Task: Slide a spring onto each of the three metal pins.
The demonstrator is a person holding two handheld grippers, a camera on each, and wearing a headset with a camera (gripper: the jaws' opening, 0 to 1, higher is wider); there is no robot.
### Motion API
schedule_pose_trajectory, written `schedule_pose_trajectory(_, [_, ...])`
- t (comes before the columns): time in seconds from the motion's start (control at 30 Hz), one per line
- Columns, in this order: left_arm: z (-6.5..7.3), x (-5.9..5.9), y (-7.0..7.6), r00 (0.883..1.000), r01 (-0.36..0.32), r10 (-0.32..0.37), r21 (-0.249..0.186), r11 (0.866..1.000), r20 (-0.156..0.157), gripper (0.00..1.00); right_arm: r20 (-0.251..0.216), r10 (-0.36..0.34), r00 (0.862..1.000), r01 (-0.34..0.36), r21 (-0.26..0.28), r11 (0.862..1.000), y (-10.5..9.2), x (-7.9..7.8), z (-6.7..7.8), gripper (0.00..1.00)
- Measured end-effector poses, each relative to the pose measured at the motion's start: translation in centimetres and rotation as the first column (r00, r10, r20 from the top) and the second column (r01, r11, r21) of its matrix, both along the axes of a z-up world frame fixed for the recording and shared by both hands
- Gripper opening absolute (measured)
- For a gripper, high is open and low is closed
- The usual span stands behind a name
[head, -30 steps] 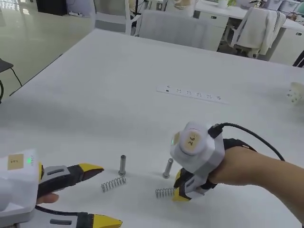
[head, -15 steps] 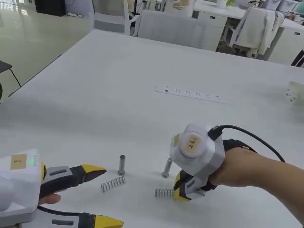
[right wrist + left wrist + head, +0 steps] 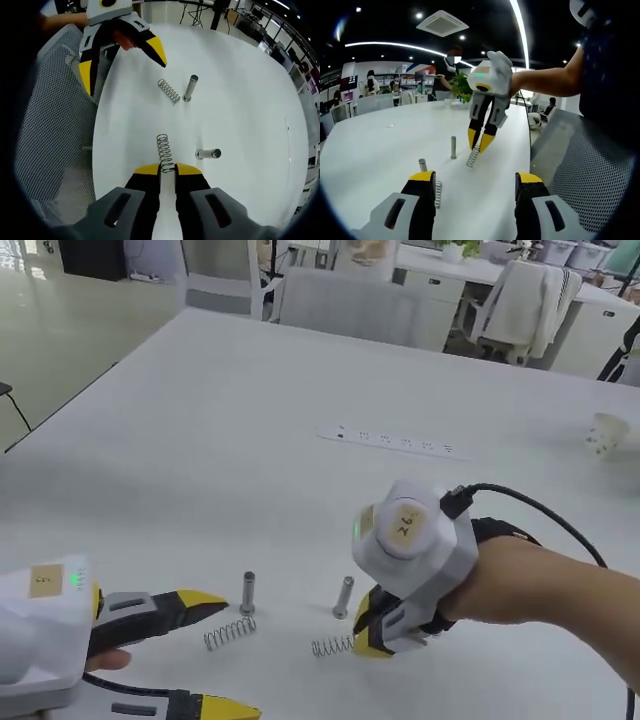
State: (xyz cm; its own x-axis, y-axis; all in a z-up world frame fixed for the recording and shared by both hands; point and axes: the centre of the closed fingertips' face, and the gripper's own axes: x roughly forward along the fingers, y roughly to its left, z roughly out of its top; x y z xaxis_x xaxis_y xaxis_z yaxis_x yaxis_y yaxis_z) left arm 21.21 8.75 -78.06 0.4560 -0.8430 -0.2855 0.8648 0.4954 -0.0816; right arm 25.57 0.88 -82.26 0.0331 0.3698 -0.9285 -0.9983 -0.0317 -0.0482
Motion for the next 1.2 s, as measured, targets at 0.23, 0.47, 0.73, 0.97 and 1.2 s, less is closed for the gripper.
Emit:
schedule_pose_trajectory(0.23, [0.2,0.2,-0.9,0.999,0.029,-0.029,0.01,1.0,0.019,0.55,0.016,0.018,1.0,-0.019,0.033,0.999,1.1,-0.8,2.1,0.08])
schedule_pose_trajectory(0.47, [0.4,0.3,-1.5,0.998,0.05,-0.051,0.018,0.999,0.035,0.47,0.021,0.042,0.999,-0.043,0.047,0.998,2.1,-1.7,3.3,0.08])
schedule_pose_trajectory(0.73, [0.8,0.4,-2.0,0.995,0.077,-0.078,0.02,0.997,0.064,0.33,0.028,0.064,0.998,-0.066,0.056,0.996,2.9,-2.4,4.3,0.08])
schedule_pose_trajectory(0.97, [0.9,0.4,-2.4,0.992,0.096,-0.097,0.02,0.995,0.08,0.23,0.026,0.078,0.997,-0.079,0.064,0.995,3.4,-2.9,4.9,0.08])
schedule_pose_trajectory(1.2, [1.1,0.4,-2.9,0.989,0.114,-0.115,0.015,0.993,0.091,0.14,0.025,0.092,0.995,-0.094,0.061,0.994,3.9,-3.2,5.1,0.08])
